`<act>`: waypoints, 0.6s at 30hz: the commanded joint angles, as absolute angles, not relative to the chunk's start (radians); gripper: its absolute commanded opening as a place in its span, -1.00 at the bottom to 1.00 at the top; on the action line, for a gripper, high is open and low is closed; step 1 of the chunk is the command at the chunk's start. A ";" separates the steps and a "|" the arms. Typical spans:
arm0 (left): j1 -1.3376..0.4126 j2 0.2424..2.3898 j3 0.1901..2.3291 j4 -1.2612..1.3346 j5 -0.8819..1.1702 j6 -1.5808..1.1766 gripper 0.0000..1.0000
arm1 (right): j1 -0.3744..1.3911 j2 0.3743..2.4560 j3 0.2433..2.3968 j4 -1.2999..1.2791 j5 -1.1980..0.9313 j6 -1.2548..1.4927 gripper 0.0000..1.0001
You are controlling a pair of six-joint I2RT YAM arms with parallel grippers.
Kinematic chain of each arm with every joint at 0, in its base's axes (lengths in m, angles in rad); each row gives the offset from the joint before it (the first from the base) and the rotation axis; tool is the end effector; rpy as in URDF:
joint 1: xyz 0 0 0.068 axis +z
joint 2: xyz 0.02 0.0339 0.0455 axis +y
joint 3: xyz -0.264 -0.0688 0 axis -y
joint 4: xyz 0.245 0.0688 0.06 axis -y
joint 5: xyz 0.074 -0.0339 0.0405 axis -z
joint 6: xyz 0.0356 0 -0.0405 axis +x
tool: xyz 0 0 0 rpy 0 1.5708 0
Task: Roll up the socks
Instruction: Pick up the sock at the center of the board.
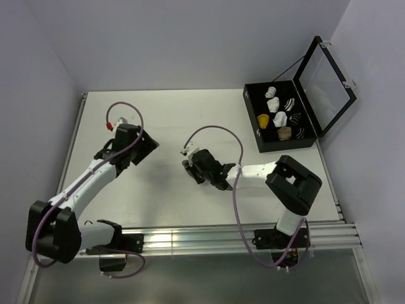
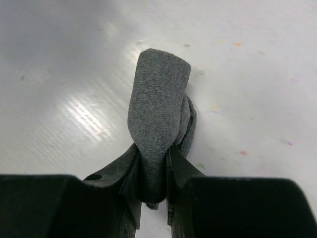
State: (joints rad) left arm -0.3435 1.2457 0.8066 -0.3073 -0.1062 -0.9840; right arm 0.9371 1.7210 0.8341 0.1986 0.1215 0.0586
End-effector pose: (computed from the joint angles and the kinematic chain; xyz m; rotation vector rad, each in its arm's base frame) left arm 0.2491 -0.0851 0.2395 -0.8003 2.2374 -0.5405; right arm 0.2079 0.2757 0.1531 -0.9113 2.0937 0.3928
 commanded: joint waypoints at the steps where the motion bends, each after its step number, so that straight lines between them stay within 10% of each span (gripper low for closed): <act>1: -0.276 1.162 0.876 -0.390 -0.124 -0.894 0.49 | 0.881 1.594 0.818 0.154 0.109 0.121 -1.00; 18: -0.005 0.881 0.942 -0.482 -0.267 -0.632 0.62 | 0.347 1.362 0.992 -0.212 0.284 0.294 -1.00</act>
State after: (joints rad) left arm -0.0078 0.8978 0.9035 -0.4725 -0.1818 -0.7059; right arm 0.4240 1.3823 0.9371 -0.1230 0.2150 0.2356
